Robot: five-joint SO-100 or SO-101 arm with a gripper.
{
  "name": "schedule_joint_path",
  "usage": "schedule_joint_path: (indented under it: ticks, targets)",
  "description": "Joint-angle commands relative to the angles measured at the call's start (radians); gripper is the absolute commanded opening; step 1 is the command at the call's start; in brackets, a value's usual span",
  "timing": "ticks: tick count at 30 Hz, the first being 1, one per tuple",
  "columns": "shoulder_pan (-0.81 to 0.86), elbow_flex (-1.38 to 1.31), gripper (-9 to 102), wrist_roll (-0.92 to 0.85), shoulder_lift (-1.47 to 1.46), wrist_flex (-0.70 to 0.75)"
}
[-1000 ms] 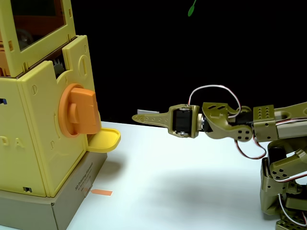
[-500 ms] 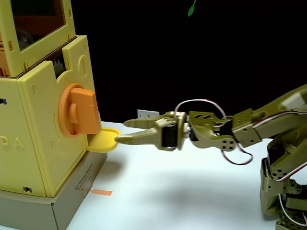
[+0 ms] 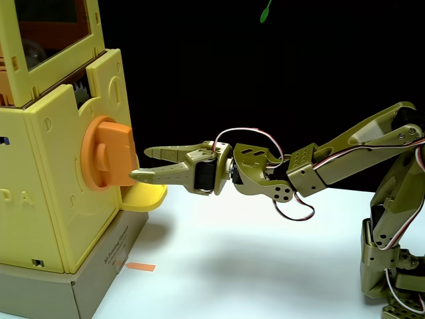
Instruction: Turn the button of vending machine.
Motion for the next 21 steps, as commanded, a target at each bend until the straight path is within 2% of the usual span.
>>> schedule_joint_path:
  ticks: [1, 11, 21]
  targets:
    - [0.026, -0.057, 46, 0.017, -0.012, -0.014]
    - [0.052, -0.15, 41, 0.014, -0.107, 0.002]
    - [0.063, -0.279, 32, -0.066, -0.229, 0.002]
